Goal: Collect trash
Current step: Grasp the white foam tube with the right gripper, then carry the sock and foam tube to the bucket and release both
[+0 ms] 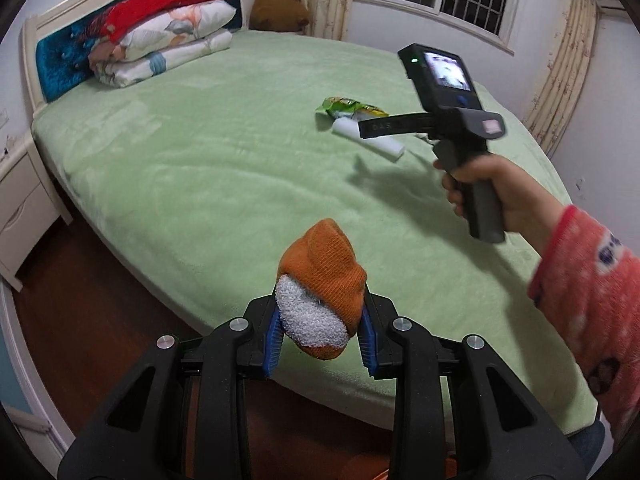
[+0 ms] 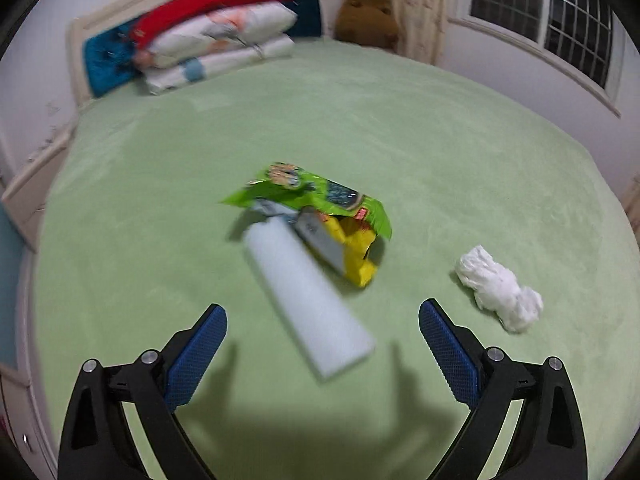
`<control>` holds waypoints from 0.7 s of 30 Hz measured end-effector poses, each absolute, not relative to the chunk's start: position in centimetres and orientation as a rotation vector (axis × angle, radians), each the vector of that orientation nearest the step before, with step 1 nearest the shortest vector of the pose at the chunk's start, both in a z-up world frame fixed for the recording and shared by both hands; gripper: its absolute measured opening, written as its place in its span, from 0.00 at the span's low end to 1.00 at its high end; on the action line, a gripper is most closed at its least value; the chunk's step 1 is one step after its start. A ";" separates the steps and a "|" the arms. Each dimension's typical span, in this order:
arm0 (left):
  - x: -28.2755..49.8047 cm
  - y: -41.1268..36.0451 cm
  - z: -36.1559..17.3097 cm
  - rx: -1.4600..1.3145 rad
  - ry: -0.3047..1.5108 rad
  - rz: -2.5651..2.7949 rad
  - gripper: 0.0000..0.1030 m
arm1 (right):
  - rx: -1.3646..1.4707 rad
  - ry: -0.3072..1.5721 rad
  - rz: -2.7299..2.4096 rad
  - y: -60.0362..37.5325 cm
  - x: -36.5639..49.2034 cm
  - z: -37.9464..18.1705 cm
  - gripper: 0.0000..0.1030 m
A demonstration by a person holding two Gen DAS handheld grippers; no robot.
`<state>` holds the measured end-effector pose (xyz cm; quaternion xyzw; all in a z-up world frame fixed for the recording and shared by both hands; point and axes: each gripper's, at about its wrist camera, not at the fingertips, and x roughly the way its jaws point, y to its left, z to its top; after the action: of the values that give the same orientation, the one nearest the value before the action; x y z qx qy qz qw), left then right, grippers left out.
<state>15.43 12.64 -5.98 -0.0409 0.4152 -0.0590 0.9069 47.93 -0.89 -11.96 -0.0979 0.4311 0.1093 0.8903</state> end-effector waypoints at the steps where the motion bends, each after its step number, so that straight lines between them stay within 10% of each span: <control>1: 15.5 12.8 -6.1 -0.088 0.861 -0.121 0.29 | -0.225 0.924 0.219 -0.5 48.7 -12.7 0.85; 8: 15.8 13.0 -6.7 -0.103 0.869 -0.118 0.29 | -0.234 1.015 0.225 0.2 48.7 -13.7 0.42; 21: 13.3 11.5 -4.2 -0.094 0.830 -0.148 0.29 | -0.162 0.896 0.296 -4.5 39.3 -7.8 0.36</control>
<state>13.26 11.53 -4.23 -0.0454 0.4028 -0.0720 0.9113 39.28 -4.45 -7.79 -0.0780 0.4311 0.1426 0.8876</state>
